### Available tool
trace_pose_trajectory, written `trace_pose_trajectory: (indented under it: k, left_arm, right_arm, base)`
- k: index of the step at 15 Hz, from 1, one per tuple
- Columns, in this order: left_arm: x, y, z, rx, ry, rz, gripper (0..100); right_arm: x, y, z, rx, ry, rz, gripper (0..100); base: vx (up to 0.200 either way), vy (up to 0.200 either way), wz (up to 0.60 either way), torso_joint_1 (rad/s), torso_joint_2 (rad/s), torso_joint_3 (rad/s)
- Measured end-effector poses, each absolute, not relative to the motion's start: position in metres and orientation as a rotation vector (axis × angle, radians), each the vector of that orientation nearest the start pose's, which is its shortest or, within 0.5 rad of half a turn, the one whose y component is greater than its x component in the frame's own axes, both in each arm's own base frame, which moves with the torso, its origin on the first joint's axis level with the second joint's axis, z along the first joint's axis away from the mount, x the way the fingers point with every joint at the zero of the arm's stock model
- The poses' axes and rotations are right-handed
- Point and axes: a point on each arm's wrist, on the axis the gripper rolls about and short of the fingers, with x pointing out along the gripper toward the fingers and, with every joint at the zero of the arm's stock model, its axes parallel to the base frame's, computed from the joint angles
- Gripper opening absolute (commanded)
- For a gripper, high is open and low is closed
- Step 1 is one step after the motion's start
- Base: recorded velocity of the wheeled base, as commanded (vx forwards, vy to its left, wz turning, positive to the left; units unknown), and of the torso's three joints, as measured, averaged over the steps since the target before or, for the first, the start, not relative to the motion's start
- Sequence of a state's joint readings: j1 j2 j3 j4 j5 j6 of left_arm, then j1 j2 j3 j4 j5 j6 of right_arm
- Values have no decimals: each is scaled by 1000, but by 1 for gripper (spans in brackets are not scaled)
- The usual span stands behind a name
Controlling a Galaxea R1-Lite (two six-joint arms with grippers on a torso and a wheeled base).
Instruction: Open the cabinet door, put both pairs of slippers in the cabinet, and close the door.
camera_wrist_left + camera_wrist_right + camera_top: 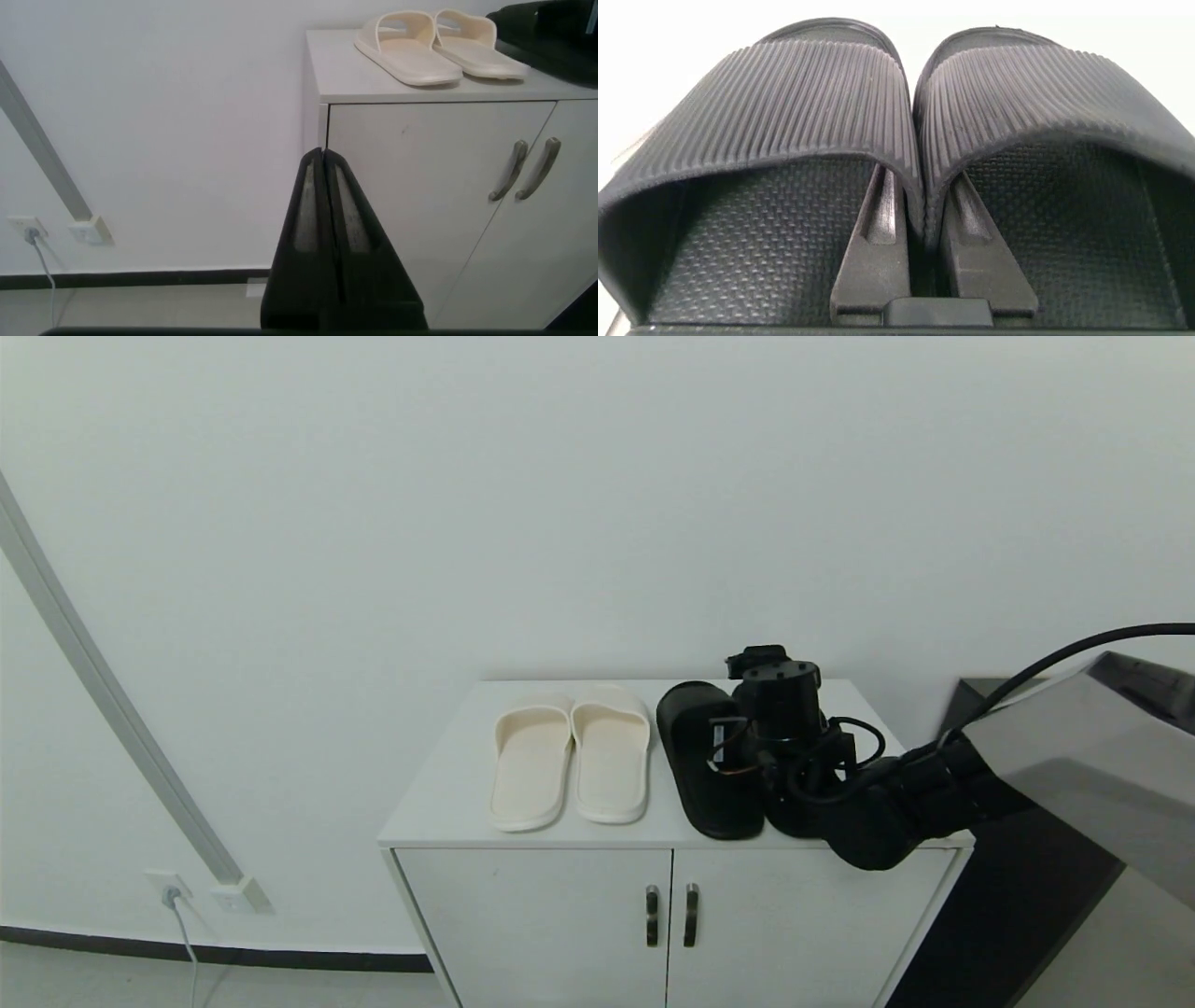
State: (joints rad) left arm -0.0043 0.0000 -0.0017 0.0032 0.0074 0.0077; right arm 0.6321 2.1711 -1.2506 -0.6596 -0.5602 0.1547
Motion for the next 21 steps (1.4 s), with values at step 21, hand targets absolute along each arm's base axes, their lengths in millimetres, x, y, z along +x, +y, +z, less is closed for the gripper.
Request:
trace_pose_trajectory:
  k: [21]
  left_arm:
    - [-23,0,76,8,0,5,0]
  right_arm:
    - [174,189,177,-48,293,743,0]
  base:
    - [0,0,0,0,0,0]
